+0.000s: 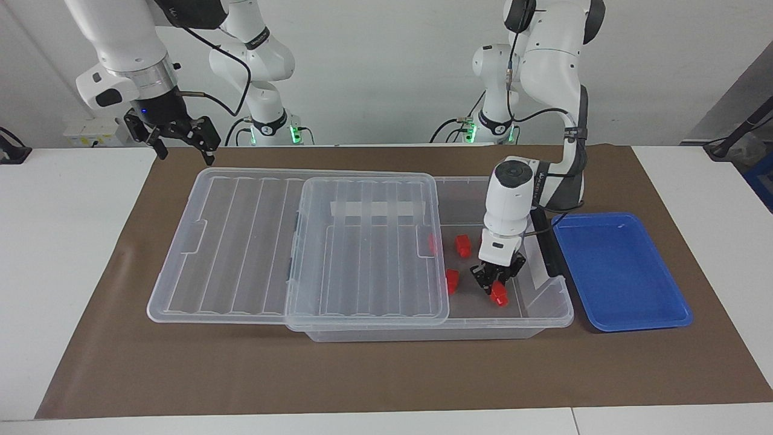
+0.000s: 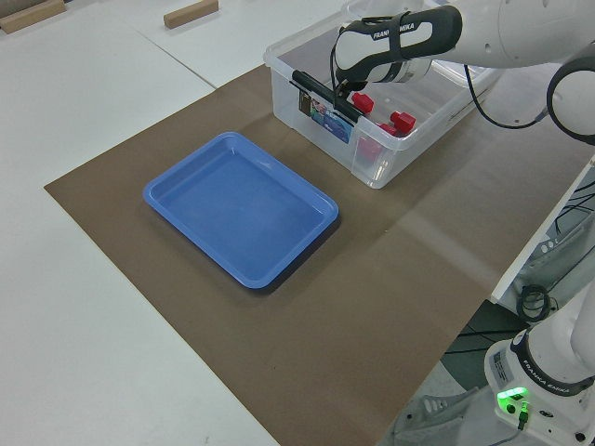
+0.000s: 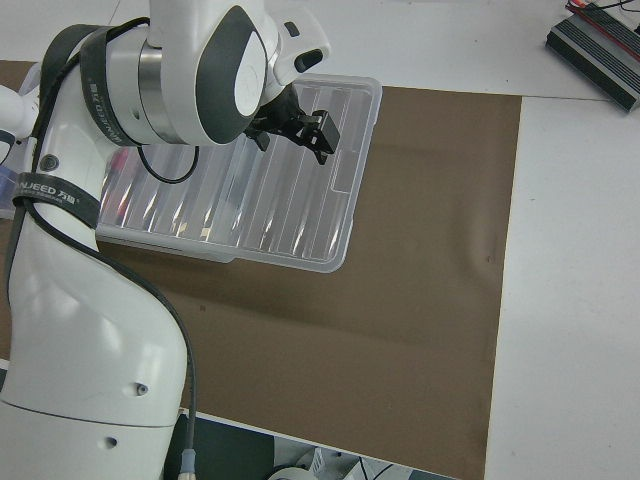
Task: Place red block in blue tray from box
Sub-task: 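Grasp the red block with the left gripper and lift it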
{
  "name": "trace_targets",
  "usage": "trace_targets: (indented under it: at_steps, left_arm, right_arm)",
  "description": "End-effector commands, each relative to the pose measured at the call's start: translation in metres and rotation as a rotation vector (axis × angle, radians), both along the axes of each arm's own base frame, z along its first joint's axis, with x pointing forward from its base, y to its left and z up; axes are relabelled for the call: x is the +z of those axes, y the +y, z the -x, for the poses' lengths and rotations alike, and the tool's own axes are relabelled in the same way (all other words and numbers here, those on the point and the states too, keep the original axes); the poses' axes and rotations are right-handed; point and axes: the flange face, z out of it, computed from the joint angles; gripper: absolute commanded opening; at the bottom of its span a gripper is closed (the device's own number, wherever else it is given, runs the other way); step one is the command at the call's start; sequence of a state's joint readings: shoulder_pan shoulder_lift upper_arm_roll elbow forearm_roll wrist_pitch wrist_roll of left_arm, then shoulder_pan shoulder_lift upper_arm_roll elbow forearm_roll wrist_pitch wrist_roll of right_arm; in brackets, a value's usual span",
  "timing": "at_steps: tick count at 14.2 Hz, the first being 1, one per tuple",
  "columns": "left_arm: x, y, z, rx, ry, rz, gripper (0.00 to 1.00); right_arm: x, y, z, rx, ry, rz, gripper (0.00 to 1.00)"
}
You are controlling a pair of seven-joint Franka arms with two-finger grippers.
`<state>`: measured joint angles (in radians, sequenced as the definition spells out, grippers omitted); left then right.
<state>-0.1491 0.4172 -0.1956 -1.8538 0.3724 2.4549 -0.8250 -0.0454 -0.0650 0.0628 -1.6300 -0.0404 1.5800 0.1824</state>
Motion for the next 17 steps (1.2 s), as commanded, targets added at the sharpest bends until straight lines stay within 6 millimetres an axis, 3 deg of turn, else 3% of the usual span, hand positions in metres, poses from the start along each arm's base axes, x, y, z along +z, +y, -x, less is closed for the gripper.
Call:
trace_targets:
  at_steps: [1, 9, 14, 15, 17]
  left_arm:
    - [0.019, -0.001, -0.002, 0.01, 0.023, -0.06, 0.2]
    - [0.116, 0.012, 0.026, 0.123, 0.08, -0.047, 0.2]
    - [0.201, 0.023, 0.027, 0.171, 0.165, -0.035, 0.19]
    - [0.217, 0.031, 0.027, 0.151, 0.192, -0.03, 0.19]
    - [0.234, 0.071, 0.023, 0.08, 0.246, -0.038, 0.19]
  right_arm:
    - [0.0, -0.001, 0.003, -0.001, 0.008, -0.019, 1.0]
    - [0.004, 0.0, 0.003, 0.002, -0.006, -0.019, 1.0]
    - [0.007, -0.006, 0.007, -0.002, -0.005, -0.02, 1.0]
    - [0.007, -0.007, 0.007, 0.01, -0.006, -0.009, 1.0]
    - [0.005, -0.009, 0.005, 0.019, -0.001, -0.003, 1.0]
